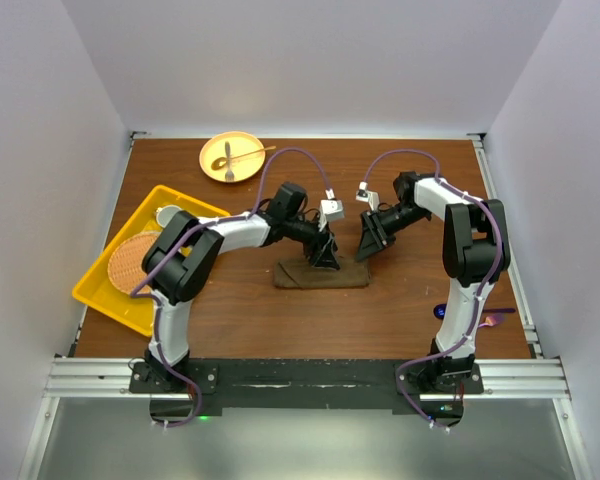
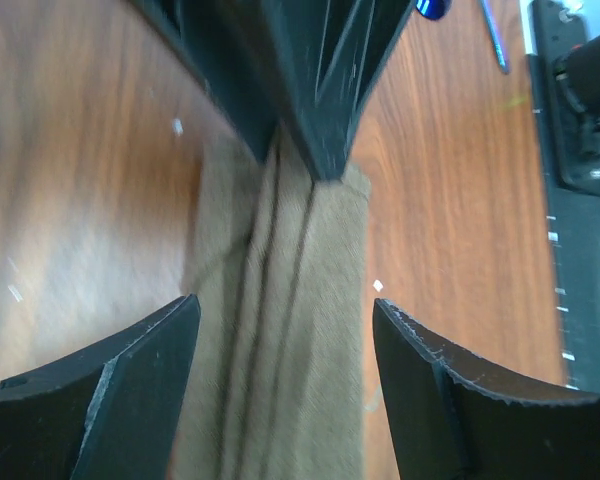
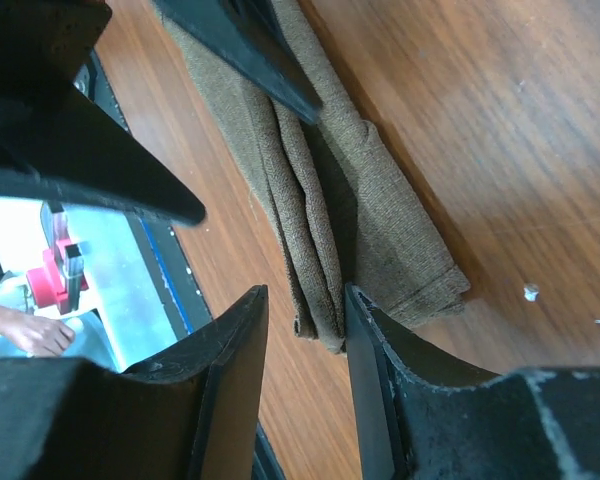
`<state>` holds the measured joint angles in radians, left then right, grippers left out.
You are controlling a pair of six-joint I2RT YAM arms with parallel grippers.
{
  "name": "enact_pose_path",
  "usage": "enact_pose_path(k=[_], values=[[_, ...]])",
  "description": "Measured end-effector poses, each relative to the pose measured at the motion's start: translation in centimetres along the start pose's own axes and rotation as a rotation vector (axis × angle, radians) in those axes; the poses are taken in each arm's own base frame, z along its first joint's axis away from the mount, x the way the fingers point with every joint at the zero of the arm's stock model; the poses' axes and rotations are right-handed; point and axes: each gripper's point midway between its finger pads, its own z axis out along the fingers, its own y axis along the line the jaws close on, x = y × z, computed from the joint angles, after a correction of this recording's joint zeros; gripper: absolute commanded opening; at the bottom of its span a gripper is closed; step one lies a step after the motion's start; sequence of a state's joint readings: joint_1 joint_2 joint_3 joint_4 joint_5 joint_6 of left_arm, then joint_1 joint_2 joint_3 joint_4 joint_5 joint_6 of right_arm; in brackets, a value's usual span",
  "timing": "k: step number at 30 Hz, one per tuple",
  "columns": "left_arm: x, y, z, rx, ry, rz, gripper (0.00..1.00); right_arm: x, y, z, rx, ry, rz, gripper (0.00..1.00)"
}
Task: Fold the napkin into a case and place the utensils inside
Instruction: Fold the 2/3-rectangle-folded napkin at the center of the board.
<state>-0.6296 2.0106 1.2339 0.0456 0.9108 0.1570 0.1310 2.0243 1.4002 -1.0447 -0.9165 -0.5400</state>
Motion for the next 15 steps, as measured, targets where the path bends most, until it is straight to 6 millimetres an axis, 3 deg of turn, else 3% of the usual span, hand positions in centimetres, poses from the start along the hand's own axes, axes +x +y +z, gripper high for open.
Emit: enact_pose_path(k=[6, 12, 15], values=[[-2.6, 0.0, 2.0, 0.01, -0.026, 0.125, 0.7, 0.1, 0.5, 0.0, -0.022, -0.001, 0.009, 0.38], [-2.0, -1.1, 3.9, 0.057, -0.006, 0.131, 0.65, 0.2, 0.6, 0.0, -0.026, 0.001, 0.014, 0.38], [-1.3, -1.5, 4.5, 0.076, 0.009, 0.119, 0.57, 0.2, 0.6, 0.0, -0.026, 0.001, 0.014, 0.38]])
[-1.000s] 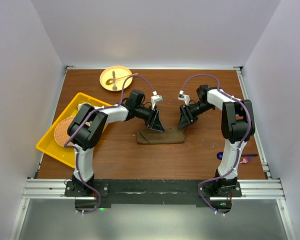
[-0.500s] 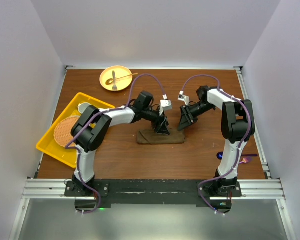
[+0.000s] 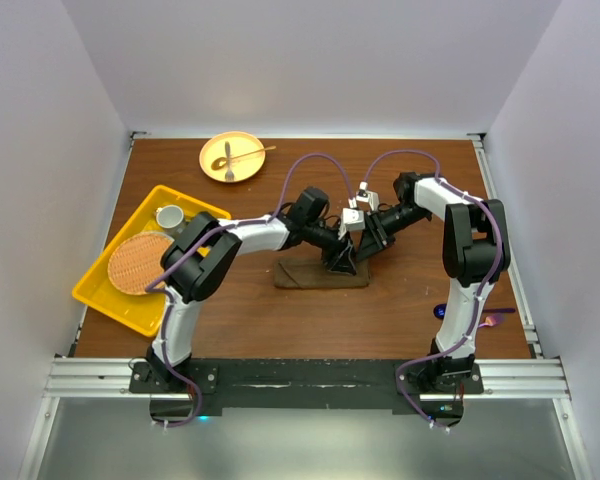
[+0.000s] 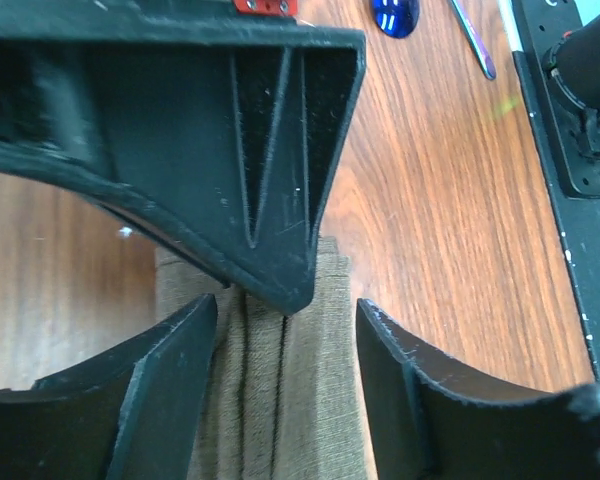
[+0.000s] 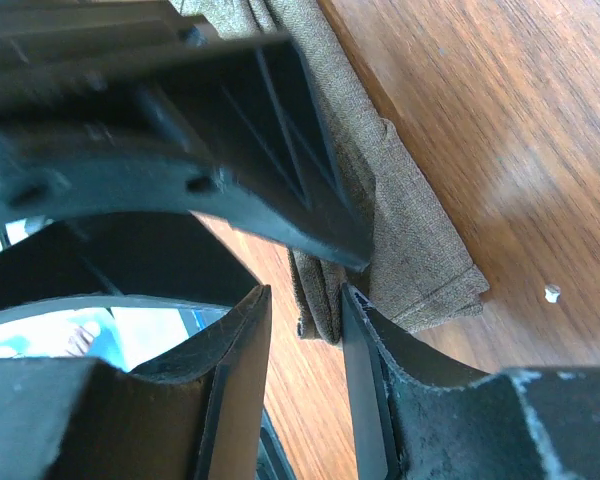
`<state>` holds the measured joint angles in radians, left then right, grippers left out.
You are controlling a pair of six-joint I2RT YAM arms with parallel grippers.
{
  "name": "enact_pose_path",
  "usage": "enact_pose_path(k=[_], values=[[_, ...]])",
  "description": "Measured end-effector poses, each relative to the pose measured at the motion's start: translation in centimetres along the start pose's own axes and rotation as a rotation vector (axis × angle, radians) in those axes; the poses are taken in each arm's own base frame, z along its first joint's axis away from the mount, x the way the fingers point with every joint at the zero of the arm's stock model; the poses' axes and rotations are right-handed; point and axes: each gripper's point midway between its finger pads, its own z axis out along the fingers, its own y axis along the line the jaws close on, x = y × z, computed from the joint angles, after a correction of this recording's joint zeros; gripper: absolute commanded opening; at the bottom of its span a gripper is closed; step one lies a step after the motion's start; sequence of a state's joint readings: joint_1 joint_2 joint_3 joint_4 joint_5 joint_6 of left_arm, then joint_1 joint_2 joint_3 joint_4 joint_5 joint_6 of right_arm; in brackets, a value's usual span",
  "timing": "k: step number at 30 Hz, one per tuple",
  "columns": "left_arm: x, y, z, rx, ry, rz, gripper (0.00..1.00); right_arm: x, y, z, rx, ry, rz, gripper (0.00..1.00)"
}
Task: Fold the napkin into a case and place the utensils inside
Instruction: Fold the 2/3-rectangle-folded napkin at the center of the board, then stuff the top corner of the smaller-rectangle-folded napkin into the folded napkin.
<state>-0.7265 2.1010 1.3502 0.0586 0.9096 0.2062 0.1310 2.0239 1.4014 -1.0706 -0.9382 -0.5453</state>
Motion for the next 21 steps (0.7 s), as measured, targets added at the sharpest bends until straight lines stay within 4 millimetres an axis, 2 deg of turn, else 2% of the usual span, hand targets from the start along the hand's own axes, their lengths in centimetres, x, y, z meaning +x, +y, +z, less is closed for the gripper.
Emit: enact_pose_path(k=[3, 4, 6, 8, 13, 19, 21], values=[[0.4, -0.1, 0.2, 0.008, 0.006, -0.012, 0.46, 0.0, 0.0, 0.0, -0.002, -0.001, 0.001, 0.37], [0.5, -0.1, 0.3, 0.008, 0.009, -0.018, 0.37, 0.0, 0.1, 0.0, -0.003, -0.001, 0.003, 0.37], [0.7, -0.2, 0.2, 0.008, 0.016, -0.035, 0.27, 0.0, 0.0, 0.0, 0.001, -0.004, 0.008, 0.33], [0.8, -0.3, 0.2, 0.009, 0.016, -0.05, 0.24, 0.0, -0.2, 0.1, 0.012, -0.01, 0.032, 0.3], [1.2, -0.5, 0.3, 0.004, 0.016, -0.106, 0.16, 0.3, -0.9, 0.3, 0.043, -0.026, 0.136, 0.31], [2.2, -0.9, 0.2, -0.012, 0.023, -0.191, 0.03, -0.1, -1.2, 0.7, 0.054, -0.055, 0.254, 0.39], [2.3, -0.9, 0.1, -0.023, 0.025, -0.215, 0.0, -0.4, -1.2, 0.7, 0.054, -0.066, 0.279, 0.39]])
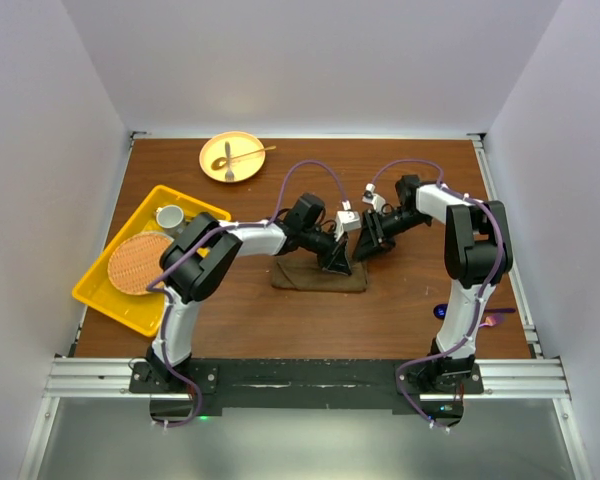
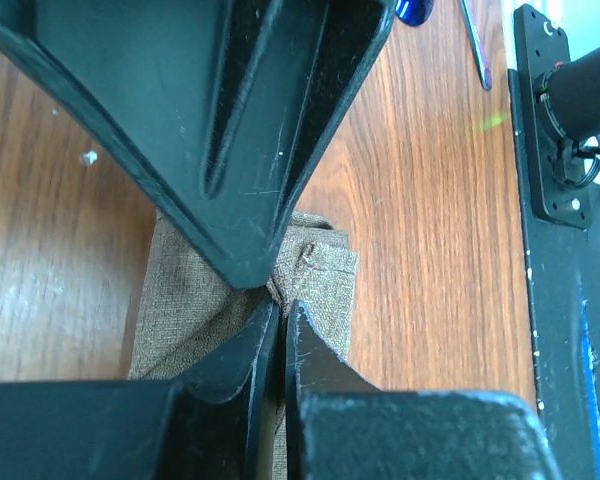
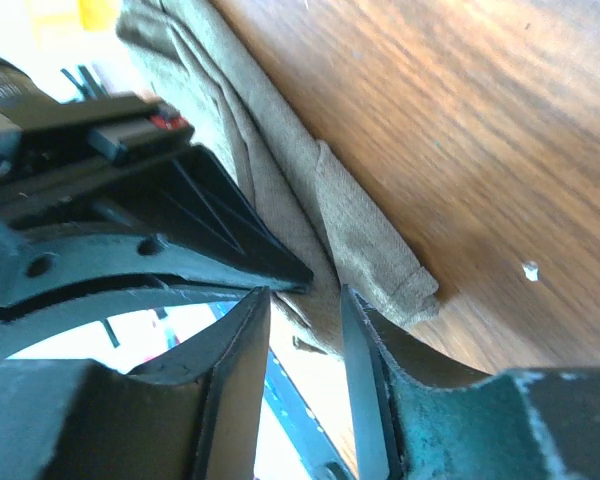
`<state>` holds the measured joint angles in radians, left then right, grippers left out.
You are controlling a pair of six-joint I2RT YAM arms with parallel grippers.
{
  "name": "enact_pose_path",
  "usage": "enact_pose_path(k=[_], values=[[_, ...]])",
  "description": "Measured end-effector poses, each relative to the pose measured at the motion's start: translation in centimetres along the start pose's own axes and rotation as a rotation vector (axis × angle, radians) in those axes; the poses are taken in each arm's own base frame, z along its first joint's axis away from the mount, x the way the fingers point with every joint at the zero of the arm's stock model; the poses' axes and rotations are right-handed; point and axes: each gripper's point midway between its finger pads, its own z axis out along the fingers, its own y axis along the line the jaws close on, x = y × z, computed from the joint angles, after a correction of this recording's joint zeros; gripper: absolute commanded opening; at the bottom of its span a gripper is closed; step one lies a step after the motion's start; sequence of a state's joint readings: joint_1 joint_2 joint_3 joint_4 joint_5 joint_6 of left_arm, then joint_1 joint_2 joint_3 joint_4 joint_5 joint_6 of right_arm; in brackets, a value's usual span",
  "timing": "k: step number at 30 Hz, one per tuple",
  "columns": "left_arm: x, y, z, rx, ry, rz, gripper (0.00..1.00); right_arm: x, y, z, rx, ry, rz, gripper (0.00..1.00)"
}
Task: Fold the napkin into a case and place the utensils inside
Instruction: Stuff the top corner of the smaller-rectangle-folded napkin into the folded napkin.
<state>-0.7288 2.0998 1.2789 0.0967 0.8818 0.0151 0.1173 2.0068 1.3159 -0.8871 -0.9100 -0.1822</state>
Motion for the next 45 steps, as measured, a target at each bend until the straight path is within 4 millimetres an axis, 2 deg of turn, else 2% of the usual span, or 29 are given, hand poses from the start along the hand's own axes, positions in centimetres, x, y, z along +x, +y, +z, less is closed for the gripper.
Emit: enact_pose_path(k=[4, 6, 10, 15, 22, 29, 35, 42, 45], values=[[0.0, 0.0, -0.2, -0.027, -0.003, -0.052, 0.0, -0.4, 0.4, 0.2, -0.022, -0.019, 0.041, 0.28], [0.2, 0.0, -0.3, -0.043, -0.005, -0.077, 0.0, -0.3, 0.4, 0.3, -0.026, -0.018, 0.058, 0.27], [0.7, -0.1, -0.7, -0.071, -0.012, -0.119, 0.0, 0.6, 0.1, 0.7, -0.023, 0.001, 0.091, 0.28], [1.1, -0.3, -0.8, -0.091, -0.011, -0.139, 0.0, 2.3, -0.3, 1.4, -0.008, 0.042, 0.132, 0.35], [1.4, -1.9, -1.1, -0.112, -0.009, -0.108, 0.0, 2.8, -1.7, 2.4, 0.04, 0.076, 0.194, 0.39], [1.4, -3.7, -1.7, -0.125, -0.008, -0.101, 0.0, 2.8, -1.8, 2.4, 0.051, 0.079, 0.219, 0.39], [2.6, -3.3, -2.1, -0.151, 0.003, -0.213, 0.0, 2.8, -1.8, 2.4, 0.065, 0.08, 0.196, 0.37], [4.1, -0.9, -3.2, -0.166, 0.001, -0.392, 0.0, 2.8, -1.7, 2.5, 0.119, 0.085, 0.115, 0.34], [4.4, -0.7, -3.1, -0.151, 0.008, -0.44, 0.0, 2.7, -1.5, 2.5, 0.146, 0.084, 0.066, 0.3]])
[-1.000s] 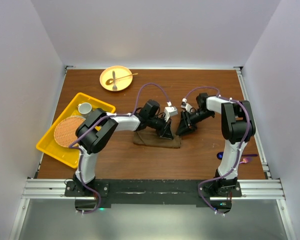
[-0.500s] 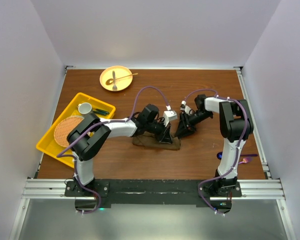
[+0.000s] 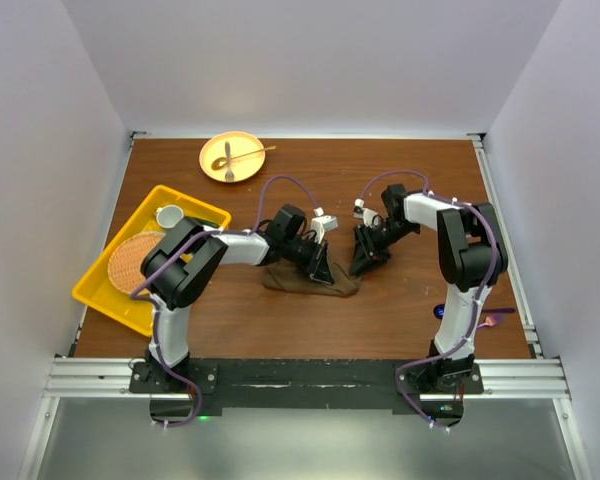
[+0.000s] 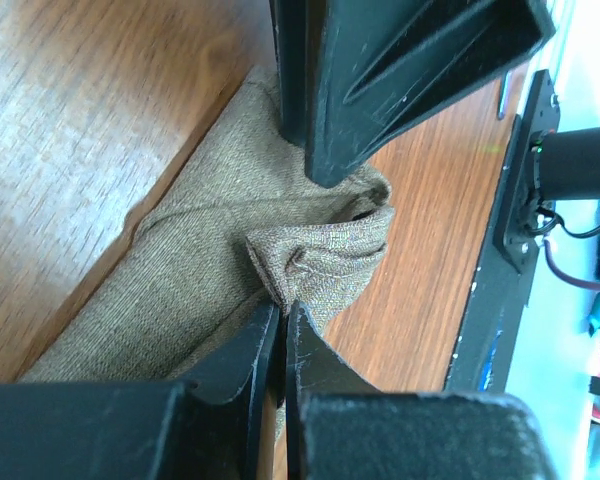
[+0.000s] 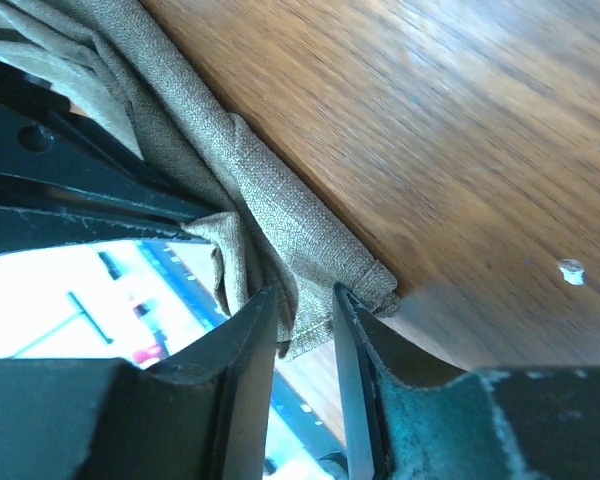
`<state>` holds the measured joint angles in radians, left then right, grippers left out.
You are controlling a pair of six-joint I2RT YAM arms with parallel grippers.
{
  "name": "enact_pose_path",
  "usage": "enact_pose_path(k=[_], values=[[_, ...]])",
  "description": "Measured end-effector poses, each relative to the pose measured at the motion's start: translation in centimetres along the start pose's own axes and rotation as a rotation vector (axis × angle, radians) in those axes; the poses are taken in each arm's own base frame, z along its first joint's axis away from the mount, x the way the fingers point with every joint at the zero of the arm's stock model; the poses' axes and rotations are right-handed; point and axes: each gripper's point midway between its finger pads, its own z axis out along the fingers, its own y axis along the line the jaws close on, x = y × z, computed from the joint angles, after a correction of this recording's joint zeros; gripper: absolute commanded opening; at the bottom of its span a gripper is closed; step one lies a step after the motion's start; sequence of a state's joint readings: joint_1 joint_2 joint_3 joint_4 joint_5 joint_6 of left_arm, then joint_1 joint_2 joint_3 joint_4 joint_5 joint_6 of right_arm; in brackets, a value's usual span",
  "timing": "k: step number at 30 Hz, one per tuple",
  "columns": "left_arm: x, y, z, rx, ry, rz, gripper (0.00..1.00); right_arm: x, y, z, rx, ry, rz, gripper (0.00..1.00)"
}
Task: Fold the napkin into a case and place the utensils inside
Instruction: Stuff the top corner of the smaller-rectangle-folded napkin into the folded napkin.
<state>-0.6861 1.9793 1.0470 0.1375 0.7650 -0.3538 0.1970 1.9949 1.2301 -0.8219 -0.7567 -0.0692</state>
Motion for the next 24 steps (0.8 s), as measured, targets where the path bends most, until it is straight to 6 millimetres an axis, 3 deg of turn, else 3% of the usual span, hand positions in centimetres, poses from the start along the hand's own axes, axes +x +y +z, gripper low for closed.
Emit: enact_pose_path(k=[9, 16, 24], values=[[-0.1, 0.0, 0.2, 0.0, 0.024, -0.026, 0.0, -1.8, 1.7, -1.4, 0.073, -0.096, -0.227, 0.14], [-0.1, 0.0, 0.3, -0.003, 0.035, -0.036, 0.0, -2.5, 3.5, -1.1, 0.136, -0.122, -0.373, 0.15], [-0.1, 0.1, 0.4, -0.003, 0.04, -0.042, 0.0, -1.4, 2.4, -0.4, 0.239, -0.152, -0.433, 0.27]])
